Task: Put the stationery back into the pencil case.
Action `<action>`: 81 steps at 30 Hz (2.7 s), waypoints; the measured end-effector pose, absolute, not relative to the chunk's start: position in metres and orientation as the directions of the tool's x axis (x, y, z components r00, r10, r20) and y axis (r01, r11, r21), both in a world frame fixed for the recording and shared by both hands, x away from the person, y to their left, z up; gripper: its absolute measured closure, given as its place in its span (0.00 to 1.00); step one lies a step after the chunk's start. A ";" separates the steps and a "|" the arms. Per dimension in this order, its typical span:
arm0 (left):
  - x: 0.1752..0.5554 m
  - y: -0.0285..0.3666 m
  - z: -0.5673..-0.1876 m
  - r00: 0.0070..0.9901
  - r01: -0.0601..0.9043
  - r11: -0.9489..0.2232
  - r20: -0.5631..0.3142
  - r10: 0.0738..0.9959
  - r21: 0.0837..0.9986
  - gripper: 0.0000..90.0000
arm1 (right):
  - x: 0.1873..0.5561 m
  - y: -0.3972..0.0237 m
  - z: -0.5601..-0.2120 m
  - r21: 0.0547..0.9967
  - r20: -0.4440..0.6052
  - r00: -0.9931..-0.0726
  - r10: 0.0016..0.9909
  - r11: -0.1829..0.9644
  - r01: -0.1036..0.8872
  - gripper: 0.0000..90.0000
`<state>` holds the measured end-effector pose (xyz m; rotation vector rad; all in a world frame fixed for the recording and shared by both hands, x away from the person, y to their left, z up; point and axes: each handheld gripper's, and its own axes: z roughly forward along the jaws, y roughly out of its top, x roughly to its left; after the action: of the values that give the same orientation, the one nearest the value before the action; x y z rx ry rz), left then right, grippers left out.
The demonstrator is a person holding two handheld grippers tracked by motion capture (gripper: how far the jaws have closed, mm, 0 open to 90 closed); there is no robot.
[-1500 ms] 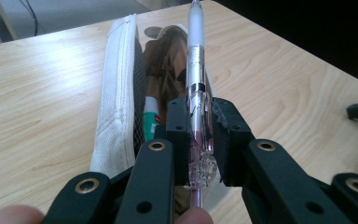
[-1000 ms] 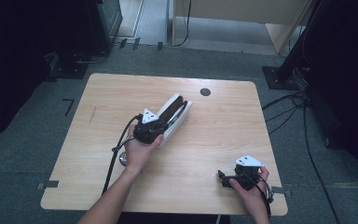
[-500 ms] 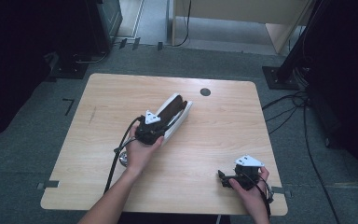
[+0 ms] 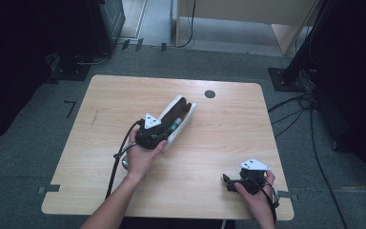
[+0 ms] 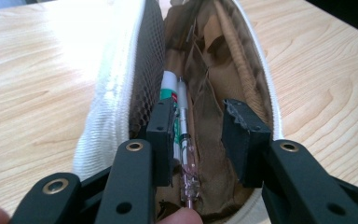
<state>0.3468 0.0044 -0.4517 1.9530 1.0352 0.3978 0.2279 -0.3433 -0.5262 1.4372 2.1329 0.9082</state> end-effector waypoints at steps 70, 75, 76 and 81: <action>0.287 0.142 -0.474 0.496 0.535 -0.161 -0.155 0.854 0.829 0.68 | 0.231 -0.227 -0.501 0.808 0.011 -0.617 0.787 0.357 0.469 0.60; 0.281 0.156 -0.484 0.482 0.552 -0.164 -0.153 0.863 0.817 0.68 | 0.230 -0.213 -0.501 0.812 0.021 -0.652 0.758 0.367 0.453 0.62; 0.280 0.158 -0.485 0.479 0.555 -0.161 -0.155 0.864 0.816 0.68 | 0.230 -0.210 -0.501 0.814 0.024 -0.661 0.750 0.369 0.449 0.62; 0.275 0.168 -0.491 0.480 0.563 -0.164 -0.160 0.863 0.810 0.69 | 0.231 -0.194 -0.504 0.810 0.041 -0.701 0.712 0.387 0.441 0.66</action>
<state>0.2752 0.1682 -0.4911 1.8505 1.1949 0.4300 0.2310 -0.1938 -0.5036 1.0080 2.3366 1.2207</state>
